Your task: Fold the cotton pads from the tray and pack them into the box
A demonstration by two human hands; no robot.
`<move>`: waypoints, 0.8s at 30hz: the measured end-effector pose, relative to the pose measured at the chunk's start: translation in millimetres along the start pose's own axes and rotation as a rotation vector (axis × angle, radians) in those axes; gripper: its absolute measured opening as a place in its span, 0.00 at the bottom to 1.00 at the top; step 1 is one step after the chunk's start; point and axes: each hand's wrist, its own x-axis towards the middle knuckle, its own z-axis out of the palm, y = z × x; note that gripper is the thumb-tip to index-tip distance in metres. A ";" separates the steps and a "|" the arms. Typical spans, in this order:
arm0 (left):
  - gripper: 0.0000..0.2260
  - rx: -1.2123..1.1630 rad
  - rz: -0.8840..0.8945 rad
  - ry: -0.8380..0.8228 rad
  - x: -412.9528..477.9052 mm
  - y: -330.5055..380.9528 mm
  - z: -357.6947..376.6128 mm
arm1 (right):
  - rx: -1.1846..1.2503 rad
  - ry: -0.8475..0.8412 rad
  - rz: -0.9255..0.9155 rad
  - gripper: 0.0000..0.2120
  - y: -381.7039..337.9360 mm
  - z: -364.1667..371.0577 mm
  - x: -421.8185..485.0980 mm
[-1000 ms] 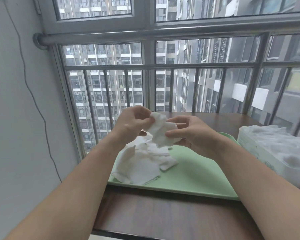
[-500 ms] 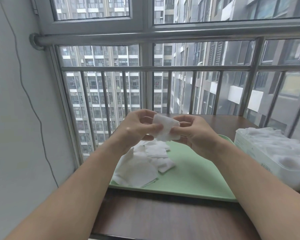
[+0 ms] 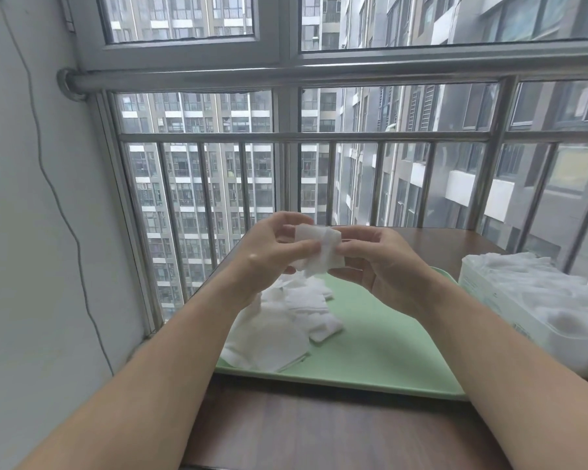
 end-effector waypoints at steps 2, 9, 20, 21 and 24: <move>0.19 0.014 0.007 -0.020 0.5 -0.5 -2.1 | -0.020 -0.038 -0.004 0.15 -0.8 1.2 -0.3; 0.11 -0.025 0.039 -0.054 -2.8 1.4 5.0 | -0.029 -0.015 -0.037 0.11 -0.7 2.7 -2.2; 0.05 -0.206 -0.036 0.053 2.8 -1.9 3.1 | 0.054 0.256 0.003 0.05 -3.6 1.9 3.6; 0.05 -0.224 -0.061 0.084 3.6 -2.1 2.3 | 0.089 0.288 -0.012 0.06 -5.1 0.6 4.0; 0.06 -0.220 -0.094 0.129 4.1 -1.6 0.3 | 0.201 0.250 -0.075 0.08 -10.1 -3.4 2.8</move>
